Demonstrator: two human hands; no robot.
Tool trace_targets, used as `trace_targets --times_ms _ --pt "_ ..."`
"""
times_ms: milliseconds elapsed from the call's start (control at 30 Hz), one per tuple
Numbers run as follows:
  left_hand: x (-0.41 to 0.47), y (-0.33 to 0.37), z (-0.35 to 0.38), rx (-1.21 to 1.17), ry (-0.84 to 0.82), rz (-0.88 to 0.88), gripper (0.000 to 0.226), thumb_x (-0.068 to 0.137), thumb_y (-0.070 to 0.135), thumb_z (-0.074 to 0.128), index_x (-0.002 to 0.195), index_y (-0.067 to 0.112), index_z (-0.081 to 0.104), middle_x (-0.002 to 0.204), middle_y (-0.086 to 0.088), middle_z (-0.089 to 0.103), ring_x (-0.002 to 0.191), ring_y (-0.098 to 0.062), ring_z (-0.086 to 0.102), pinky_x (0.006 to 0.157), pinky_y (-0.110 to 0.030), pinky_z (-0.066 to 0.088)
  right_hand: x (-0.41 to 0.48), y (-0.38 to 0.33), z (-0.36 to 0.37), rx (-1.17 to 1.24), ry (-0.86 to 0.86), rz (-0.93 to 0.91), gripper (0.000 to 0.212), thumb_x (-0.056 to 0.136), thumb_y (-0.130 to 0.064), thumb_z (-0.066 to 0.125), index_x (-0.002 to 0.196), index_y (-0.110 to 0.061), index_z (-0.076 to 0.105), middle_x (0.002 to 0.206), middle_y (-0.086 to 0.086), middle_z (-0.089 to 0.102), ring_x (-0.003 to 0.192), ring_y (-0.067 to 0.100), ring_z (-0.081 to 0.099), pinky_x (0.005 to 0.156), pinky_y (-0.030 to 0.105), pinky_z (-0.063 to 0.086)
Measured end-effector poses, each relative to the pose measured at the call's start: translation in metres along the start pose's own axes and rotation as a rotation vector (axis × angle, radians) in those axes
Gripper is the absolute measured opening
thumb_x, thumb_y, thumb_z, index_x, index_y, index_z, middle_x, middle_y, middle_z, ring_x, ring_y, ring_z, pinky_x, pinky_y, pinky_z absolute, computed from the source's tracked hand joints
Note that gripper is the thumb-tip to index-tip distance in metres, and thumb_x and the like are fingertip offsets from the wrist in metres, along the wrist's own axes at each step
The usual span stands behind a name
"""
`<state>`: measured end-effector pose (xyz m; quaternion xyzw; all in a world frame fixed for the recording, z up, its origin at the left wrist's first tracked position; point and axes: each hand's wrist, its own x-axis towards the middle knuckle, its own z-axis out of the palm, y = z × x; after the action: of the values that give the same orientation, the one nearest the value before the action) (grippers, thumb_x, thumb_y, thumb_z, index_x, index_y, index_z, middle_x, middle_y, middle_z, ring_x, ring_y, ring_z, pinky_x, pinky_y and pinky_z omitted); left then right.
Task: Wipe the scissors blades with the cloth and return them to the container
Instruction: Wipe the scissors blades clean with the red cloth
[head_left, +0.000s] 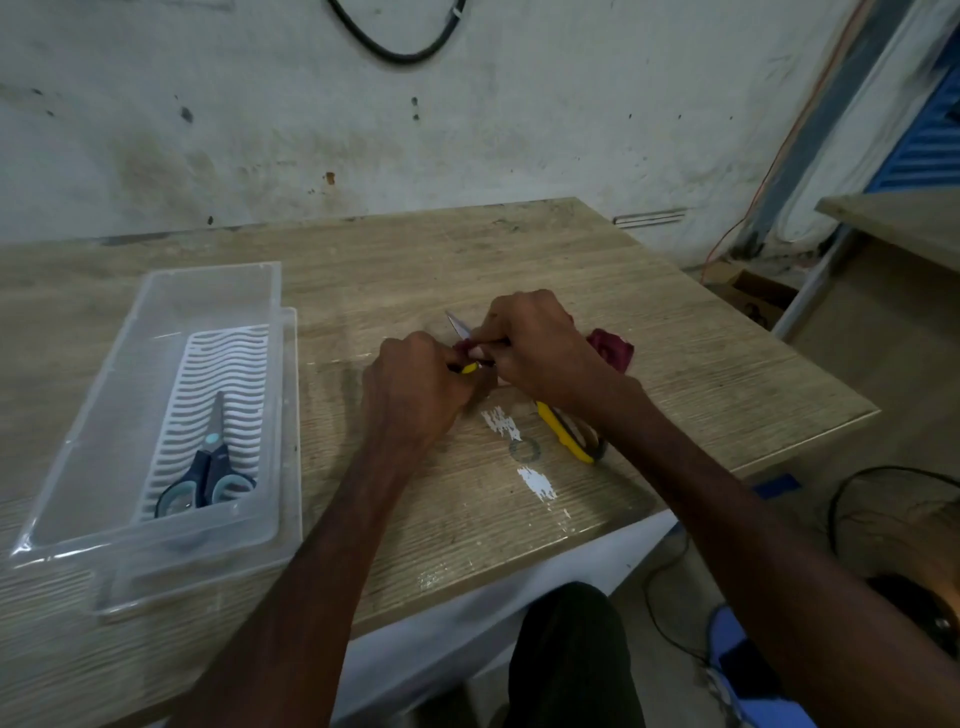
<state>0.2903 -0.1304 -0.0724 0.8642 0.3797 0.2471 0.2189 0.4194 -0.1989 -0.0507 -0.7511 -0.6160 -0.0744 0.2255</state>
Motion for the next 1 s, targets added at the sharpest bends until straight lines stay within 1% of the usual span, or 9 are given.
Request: trace_targets --times_ms 167,333,500,600,700,767,833,933,1000 --pt "-0.002 0.002 0.001 0.053 -0.017 0.022 0.044 0.072 0.067 0.058 0.099 0.035 0.074 0.092 -0.006 0.070 0.098 -0.026 0.056 0.069 -0.028 0.041 0.026 -0.010 0.016 0.068 0.098 0.073 0.015 0.081 -0.011 0.070 0.095 -0.007 0.076 0.079 0.014 0.069 0.073 0.021 0.064 0.057 0.017 0.033" --pt "-0.005 0.004 -0.006 0.057 -0.003 0.042 0.040 0.073 0.066 0.062 0.098 0.037 0.074 0.089 -0.004 0.071 0.097 -0.024 0.060 0.069 -0.028 0.043 0.044 -0.006 0.022 0.027 0.039 0.074 0.015 0.081 -0.010 0.068 0.093 -0.005 0.076 0.079 0.017 0.069 0.076 0.027 0.064 0.060 0.022 0.035" --pt "-0.007 0.005 -0.005 0.046 -0.007 0.051 0.039 0.075 0.064 0.060 0.095 0.035 0.075 0.089 -0.002 0.072 0.097 -0.022 0.059 0.067 -0.026 0.038 0.028 -0.001 0.020 0.030 0.098 0.018 0.013 0.079 -0.006 0.069 0.090 -0.005 0.077 0.077 0.018 0.072 0.072 0.027 0.066 0.063 0.019 0.033" --pt "-0.010 0.008 -0.010 0.072 -0.010 0.067 0.047 0.070 0.073 0.059 0.096 0.037 0.074 0.089 -0.001 0.069 0.096 -0.021 0.058 0.066 -0.025 0.035 0.053 -0.002 0.027 0.119 0.076 0.094 0.015 0.074 -0.011 0.070 0.085 -0.005 0.078 0.073 0.018 0.073 0.071 0.026 0.069 0.062 0.024 0.046" --pt "-0.011 0.006 -0.011 0.041 0.022 0.047 0.052 0.061 0.077 0.063 0.095 0.038 0.074 0.086 0.002 0.070 0.092 -0.018 0.062 0.063 -0.023 0.035 0.062 0.014 0.021 0.340 0.193 0.293 0.013 0.072 -0.013 0.076 0.084 -0.009 0.078 0.074 0.012 0.074 0.056 -0.001 0.063 0.060 0.020 0.051" --pt "-0.006 0.005 -0.010 -0.008 0.025 0.036 0.053 0.059 0.078 0.064 0.091 0.038 0.074 0.078 0.004 0.070 0.085 -0.015 0.063 0.057 -0.022 0.035 0.054 0.023 0.005 0.455 0.347 0.368 0.014 0.077 -0.017 0.076 0.089 -0.011 0.078 0.073 0.008 0.074 0.052 -0.004 0.061 0.057 0.025 0.053" --pt "-0.001 0.004 -0.008 -0.023 -0.003 0.037 0.051 0.059 0.079 0.063 0.088 0.038 0.075 0.069 0.005 0.067 0.077 -0.012 0.061 0.052 -0.023 0.034 0.044 0.022 -0.009 0.438 0.324 0.271 0.013 0.078 -0.018 0.075 0.090 -0.015 0.078 0.072 0.007 0.075 0.055 -0.001 0.063 0.059 0.027 0.055" --pt "0.000 0.004 -0.007 -0.011 -0.017 0.000 0.043 0.066 0.071 0.064 0.088 0.037 0.075 0.072 0.001 0.067 0.075 -0.013 0.057 0.058 -0.024 0.038 0.024 0.001 -0.002 0.221 0.142 0.041 0.014 0.073 -0.012 0.073 0.086 -0.014 0.078 0.070 0.008 0.073 0.055 -0.004 0.057 0.058 0.017 0.047" --pt "0.001 0.003 -0.004 0.012 -0.020 -0.015 0.035 0.071 0.061 0.065 0.091 0.034 0.075 0.084 -0.005 0.070 0.088 -0.022 0.062 0.065 -0.026 0.043 0.014 -0.008 0.009 0.102 0.110 -0.024 0.015 0.073 -0.009 0.070 0.086 -0.009 0.078 0.073 0.016 0.069 0.065 0.019 0.065 0.058 0.027 0.046"
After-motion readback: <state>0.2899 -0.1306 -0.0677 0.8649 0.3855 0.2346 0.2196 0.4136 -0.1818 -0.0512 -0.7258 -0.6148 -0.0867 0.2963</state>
